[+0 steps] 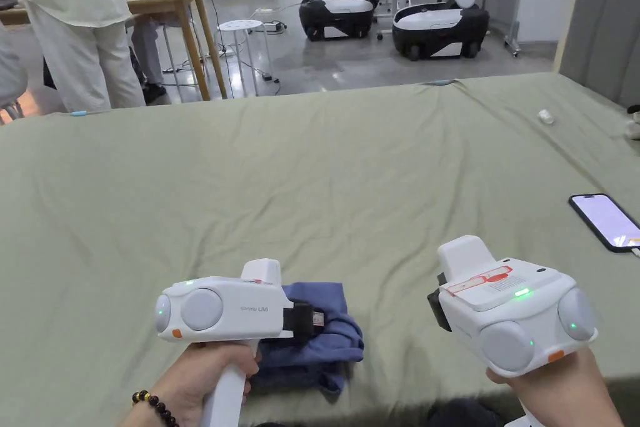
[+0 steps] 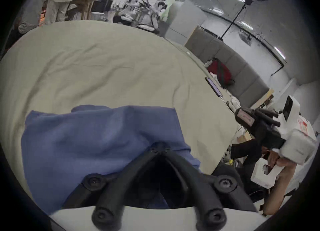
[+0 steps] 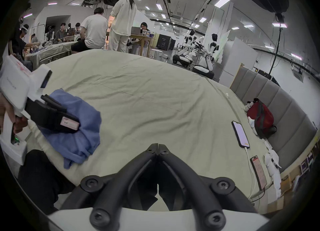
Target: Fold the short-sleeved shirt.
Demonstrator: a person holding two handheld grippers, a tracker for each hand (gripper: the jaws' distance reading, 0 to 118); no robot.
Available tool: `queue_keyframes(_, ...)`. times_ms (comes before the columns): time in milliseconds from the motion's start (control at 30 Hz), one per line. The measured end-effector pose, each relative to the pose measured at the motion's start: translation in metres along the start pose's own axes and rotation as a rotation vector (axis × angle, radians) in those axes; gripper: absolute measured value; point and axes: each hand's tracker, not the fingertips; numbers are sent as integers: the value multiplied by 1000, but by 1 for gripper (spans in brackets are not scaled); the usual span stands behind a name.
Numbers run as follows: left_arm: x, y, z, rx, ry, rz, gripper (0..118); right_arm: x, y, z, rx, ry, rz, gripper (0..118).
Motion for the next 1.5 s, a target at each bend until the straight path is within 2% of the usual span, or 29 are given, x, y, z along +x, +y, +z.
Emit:
queue_keyframes(67, 2, 1, 9, 10, 0, 0, 0, -8, 5, 4, 4, 49, 3, 0)
queue_keyframes(167, -7, 1, 29, 53, -2, -8, 0, -25, 18, 3, 36, 209, -29, 0)
queue_keyframes(267, -16, -6, 59, 116, -10, 36, 0, -48, 36, -5, 49, 396, -102, 0)
queue_keyframes(333, -32, -11, 79, 151, -4, 86, 0, -68, 45, -18, 35, 488, -133, 0)
queue_keyframes(400, -42, -15, 90, 161, 20, 95, 0, -82, 48, -29, 13, 535, -155, 0)
queue_keyframes(567, -55, -26, 123, 188, 74, 116, 0, -107, 34, -69, -112, 423, -131, 0)
queue_keyframes(700, -73, -34, 139, 227, 59, 149, 0, -102, 16, -70, -97, 430, -191, 0)
queue_keyframes(800, -76, -38, 139, 235, 81, 184, 5, -101, 19, -70, -108, 421, -186, 0)
queue_keyframes(833, -80, -39, 138, 253, 102, 212, 14, -102, 20, -70, -107, 415, -179, 0)
queue_keyframes(867, -83, -40, 137, 262, 102, 210, 37, -103, 19, -70, -107, 412, -176, 0)
queue_keyframes(900, -79, -40, 132, 269, 99, 210, 71, -104, 19, -70, -105, 408, -174, 0)
queue_keyframes(933, -82, -41, 127, 267, 93, 221, 111, -107, 19, -66, -100, 402, -168, 0)
queue_keyframes(967, -86, -42, 124, 251, 75, 244, 118, -108, 19, -65, -98, 399, -163, 0)
queue_keyframes(1033, -96, -42, 112, 233, -7, 283, 109, -108, 18, -64, -93, 393, -157, 0)
queue_keyframes(1167, -101, -43, 83, 198, 19, 265, 110, -107, 18, -66, -90, 399, -158, 0)
queue_keyframes(1233, -105, -41, 67, 160, -49, 275, 106, -105, 17, -66, -89, 409, -159, 0)
queue_keyframes(1333, -102, -38, 47, 148, -108, 311, 84, -104, 16, -66, -90, 413, -172, 0)
queue_keyframes(1400, -96, -38, 41, 173, -99, 286, 82, -105, 15, -66, -93, 391, -163, 0)
queue_keyframes(1467, -114, -34, 36, 173, -114, 254, 56, -106, 14, -71, -93, 372, -158, 0)
queue_keyframes(1500, -116, -33, 38, 175, -129, 253, 49, -107, 15, -72, -93, 373, -161, 0)
